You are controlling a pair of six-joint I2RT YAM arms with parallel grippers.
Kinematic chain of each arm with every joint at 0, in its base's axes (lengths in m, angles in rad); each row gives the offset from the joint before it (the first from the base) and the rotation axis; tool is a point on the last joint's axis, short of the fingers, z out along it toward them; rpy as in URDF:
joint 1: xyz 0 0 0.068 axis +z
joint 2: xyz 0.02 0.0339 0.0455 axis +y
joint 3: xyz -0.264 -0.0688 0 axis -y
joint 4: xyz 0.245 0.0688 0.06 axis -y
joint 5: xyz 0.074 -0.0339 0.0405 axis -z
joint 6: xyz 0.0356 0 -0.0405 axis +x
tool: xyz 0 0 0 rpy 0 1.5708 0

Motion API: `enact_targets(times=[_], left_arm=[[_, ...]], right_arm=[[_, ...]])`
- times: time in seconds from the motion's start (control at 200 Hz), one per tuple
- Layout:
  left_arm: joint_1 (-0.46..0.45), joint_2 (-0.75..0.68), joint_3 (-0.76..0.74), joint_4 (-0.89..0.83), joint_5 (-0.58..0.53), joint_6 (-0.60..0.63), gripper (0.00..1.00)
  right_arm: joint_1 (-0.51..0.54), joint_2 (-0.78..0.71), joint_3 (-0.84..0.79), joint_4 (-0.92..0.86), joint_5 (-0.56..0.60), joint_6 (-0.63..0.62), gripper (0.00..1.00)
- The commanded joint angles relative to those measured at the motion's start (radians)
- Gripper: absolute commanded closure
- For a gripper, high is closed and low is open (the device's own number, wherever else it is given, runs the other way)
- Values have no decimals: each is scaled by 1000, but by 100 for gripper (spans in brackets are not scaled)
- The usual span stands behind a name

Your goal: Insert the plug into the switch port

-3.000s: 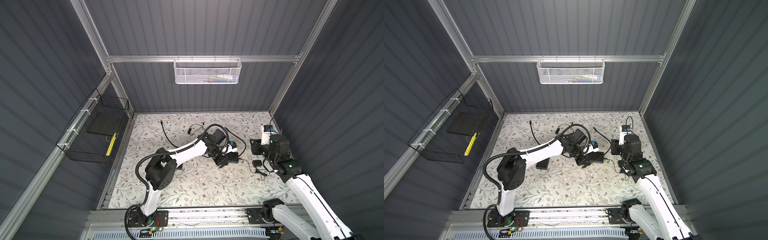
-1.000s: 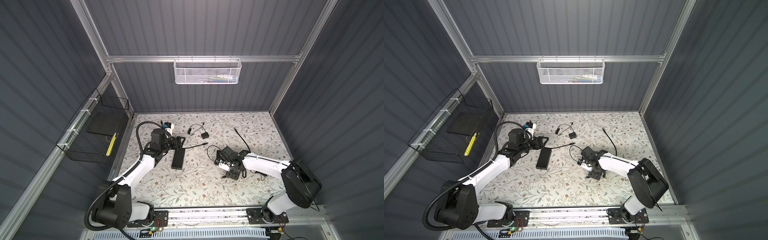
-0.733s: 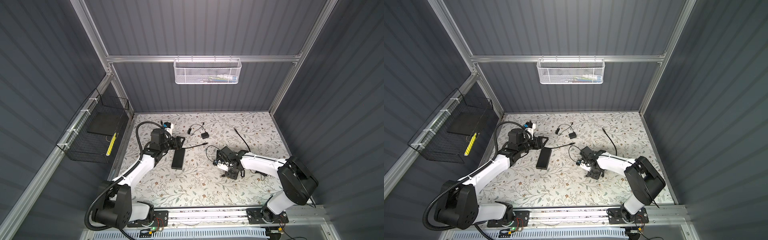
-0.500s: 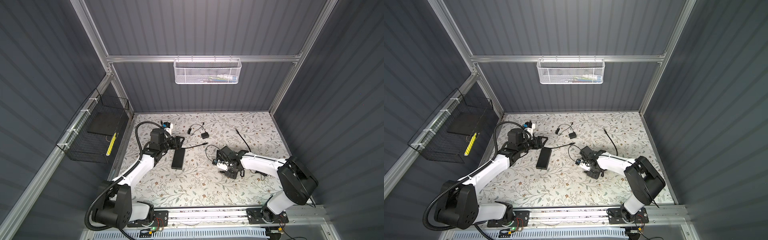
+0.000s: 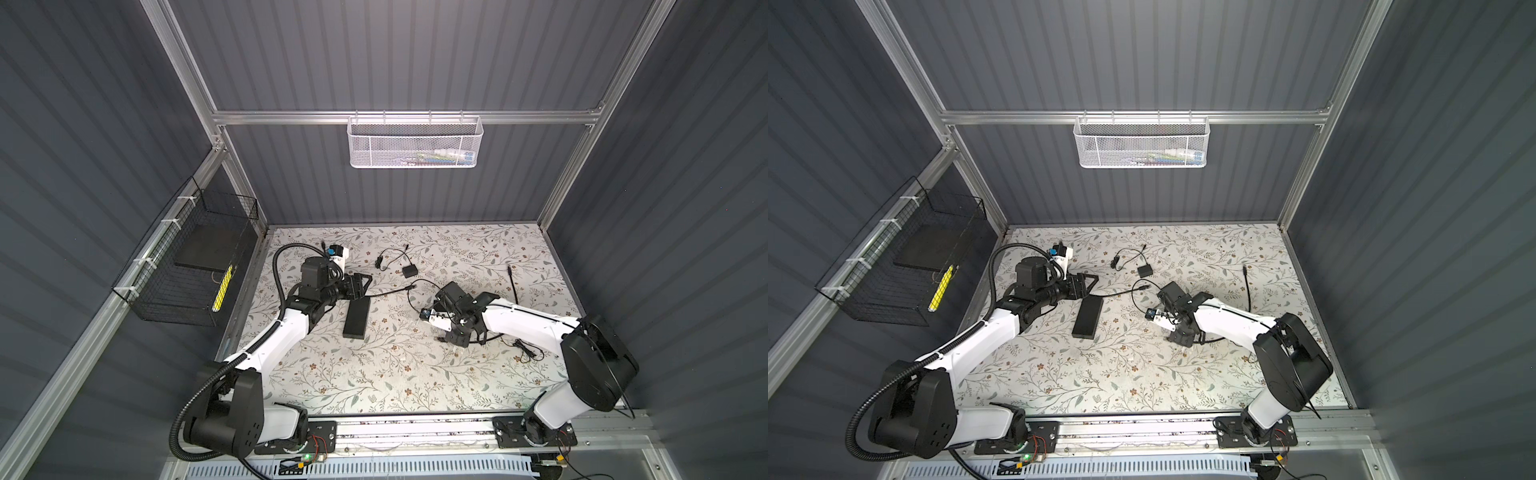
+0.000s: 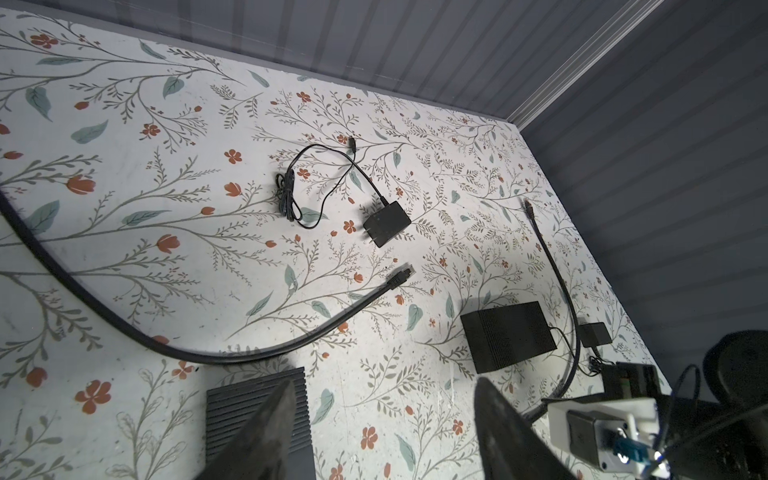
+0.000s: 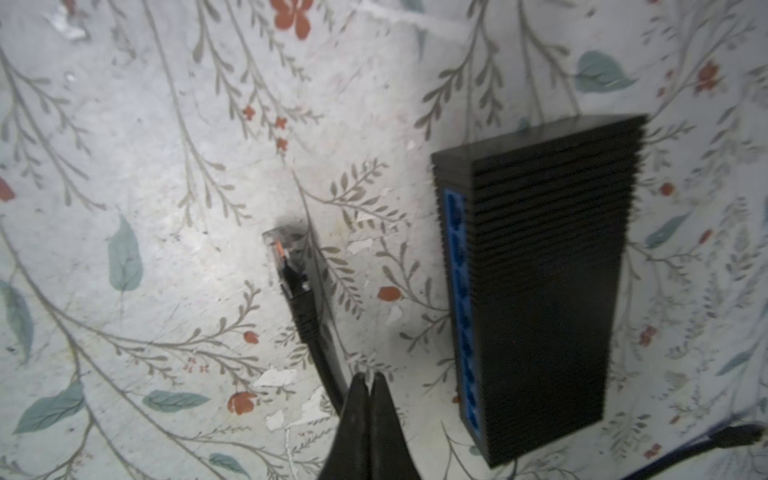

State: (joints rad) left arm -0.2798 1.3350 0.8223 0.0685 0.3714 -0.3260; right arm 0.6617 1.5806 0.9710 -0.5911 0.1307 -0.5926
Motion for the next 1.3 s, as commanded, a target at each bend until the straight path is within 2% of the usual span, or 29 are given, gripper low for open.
enact_targets(times=[0.0,0.11,0.2,0.28,0.43,0.61,0.76,0.941,1.166,1.296], left_arm=[[8,-24,-18,-17,26,2,32],[8,-47,-46,-16,22,6,32],[8,-51,-69,9,25,-3,32],[8,-41,-74,23,38,-13,32],[8,-33,-72,43,46,-21,32],[8,-37,-76,36,42,-20,32],[12,-46,-80,20,31,-9,32],[14,-34,-76,21,35,-10,32],[16,-22,-74,25,38,-13,32],[16,-18,-73,27,39,-13,32]], right_arm=[[-14,-36,44,-38,-14,-29,100],[-19,-41,32,-94,-32,-10,91],[-17,-57,-1,-91,-87,24,74],[-8,-62,-22,-83,-129,55,66],[15,-37,-40,-51,-150,76,57],[27,21,-37,-7,-156,78,53],[27,65,-27,21,-139,69,54],[26,108,-15,37,-132,60,60],[26,123,-18,48,-152,59,81],[24,118,-15,54,-149,47,90]])
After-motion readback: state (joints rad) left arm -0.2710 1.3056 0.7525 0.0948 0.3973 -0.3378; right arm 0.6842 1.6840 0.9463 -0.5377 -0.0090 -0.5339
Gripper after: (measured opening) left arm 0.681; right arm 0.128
